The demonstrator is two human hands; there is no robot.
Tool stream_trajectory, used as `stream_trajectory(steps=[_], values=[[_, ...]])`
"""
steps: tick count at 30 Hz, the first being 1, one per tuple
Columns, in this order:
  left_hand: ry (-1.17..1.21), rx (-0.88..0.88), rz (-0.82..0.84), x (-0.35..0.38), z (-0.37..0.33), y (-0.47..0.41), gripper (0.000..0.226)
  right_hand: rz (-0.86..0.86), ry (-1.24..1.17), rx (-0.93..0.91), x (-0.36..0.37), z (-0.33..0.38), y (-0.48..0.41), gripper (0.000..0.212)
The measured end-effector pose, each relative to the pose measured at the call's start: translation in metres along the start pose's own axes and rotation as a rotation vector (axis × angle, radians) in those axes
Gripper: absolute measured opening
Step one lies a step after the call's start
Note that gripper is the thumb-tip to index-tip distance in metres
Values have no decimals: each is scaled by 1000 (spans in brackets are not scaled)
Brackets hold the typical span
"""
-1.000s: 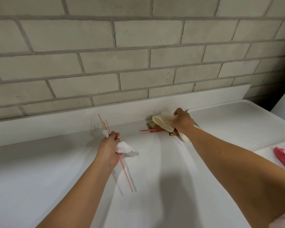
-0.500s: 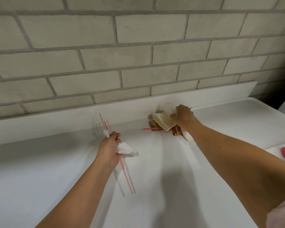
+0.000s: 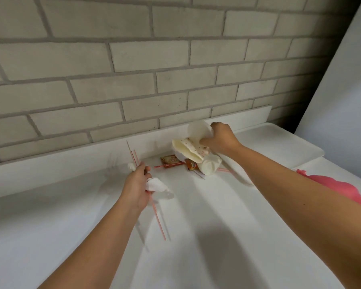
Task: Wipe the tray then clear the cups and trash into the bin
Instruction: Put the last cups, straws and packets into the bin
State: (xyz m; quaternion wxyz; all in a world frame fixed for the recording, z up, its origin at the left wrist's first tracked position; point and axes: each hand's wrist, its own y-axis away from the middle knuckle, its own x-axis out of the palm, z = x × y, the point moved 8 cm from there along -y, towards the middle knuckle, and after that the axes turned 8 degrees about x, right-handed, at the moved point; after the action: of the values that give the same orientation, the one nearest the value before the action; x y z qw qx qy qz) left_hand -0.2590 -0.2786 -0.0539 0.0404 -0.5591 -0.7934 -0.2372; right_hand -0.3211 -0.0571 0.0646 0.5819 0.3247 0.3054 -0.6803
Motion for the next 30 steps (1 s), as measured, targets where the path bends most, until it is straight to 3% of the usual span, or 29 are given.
stream_trajectory(steps=[9,19,22,25,30], values=[[-26,-73,295,100,27,72,64,-132,26,171,-97,-81,108,38],[-306,-150,646,190,108,192,53,-214,146,503,-175,-199,267,10],[-357,-153,733,204,129,227,52,-246,175,599,-194,-234,314,18],[-395,-136,779,214,144,254,51,-273,108,658,-202,-271,352,8],[-433,-132,777,223,163,279,49,-206,103,738,-187,-336,383,23]])
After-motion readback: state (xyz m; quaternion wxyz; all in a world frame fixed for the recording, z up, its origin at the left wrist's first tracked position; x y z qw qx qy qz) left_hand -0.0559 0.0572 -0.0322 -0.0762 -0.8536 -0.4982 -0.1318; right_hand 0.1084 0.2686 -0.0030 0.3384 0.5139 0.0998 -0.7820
